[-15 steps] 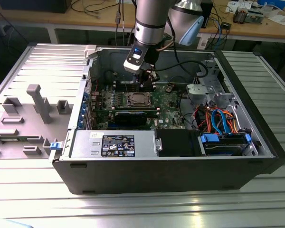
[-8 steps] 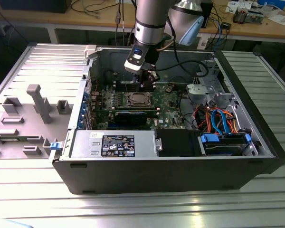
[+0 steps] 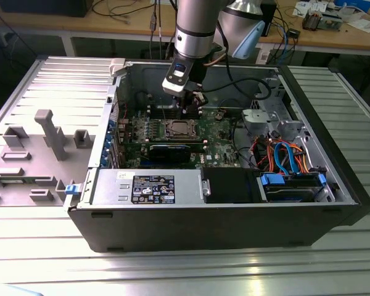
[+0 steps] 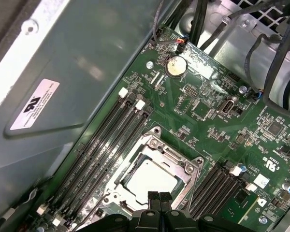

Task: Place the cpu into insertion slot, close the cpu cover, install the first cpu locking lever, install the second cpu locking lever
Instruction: 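Install the first cpu locking lever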

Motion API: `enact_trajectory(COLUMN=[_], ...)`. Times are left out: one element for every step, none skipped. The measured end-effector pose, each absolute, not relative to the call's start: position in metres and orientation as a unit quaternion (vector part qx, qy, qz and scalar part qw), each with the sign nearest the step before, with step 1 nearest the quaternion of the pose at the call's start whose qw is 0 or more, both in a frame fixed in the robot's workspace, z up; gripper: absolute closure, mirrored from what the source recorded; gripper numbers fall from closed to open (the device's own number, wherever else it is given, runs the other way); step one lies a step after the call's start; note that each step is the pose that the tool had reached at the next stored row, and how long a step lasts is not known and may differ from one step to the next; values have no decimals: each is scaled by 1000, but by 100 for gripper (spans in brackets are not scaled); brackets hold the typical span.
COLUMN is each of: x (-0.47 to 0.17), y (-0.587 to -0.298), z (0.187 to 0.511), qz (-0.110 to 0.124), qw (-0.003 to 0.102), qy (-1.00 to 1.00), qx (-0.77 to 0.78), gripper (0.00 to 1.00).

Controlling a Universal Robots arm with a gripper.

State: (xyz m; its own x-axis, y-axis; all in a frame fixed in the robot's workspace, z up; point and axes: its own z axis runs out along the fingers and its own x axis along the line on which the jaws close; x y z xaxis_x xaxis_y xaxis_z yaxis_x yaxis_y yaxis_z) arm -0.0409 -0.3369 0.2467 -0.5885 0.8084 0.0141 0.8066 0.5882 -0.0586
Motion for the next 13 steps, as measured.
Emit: enact_trajectory(x=[-41,-41,-41,-41,-41,-41,-41,-41,-41,-41,-41,-41,-41], y=[-337,-337,-337,-337,-337,-337,-337,-337,-337,-337,-337,-337,-337], z=[247,247,247,247,247,247,247,247,247,247,247,247,247], qz=[23,23,23,23,23,23,23,23,23,23,23,23,23], qw=[20,20,20,19,19,19,19,19,19,19,19,19,19], qy=[-891,-892,-892,-893,-893,-894,-895,-895,-896,-897,-898,-899,-899], qx=[-452,-451,-450,-449,-448,-447,-446,-444,-442,-440,-439,-438,-437], gripper=[89,89,89,89,89,89,89,89,89,89,89,89,89])
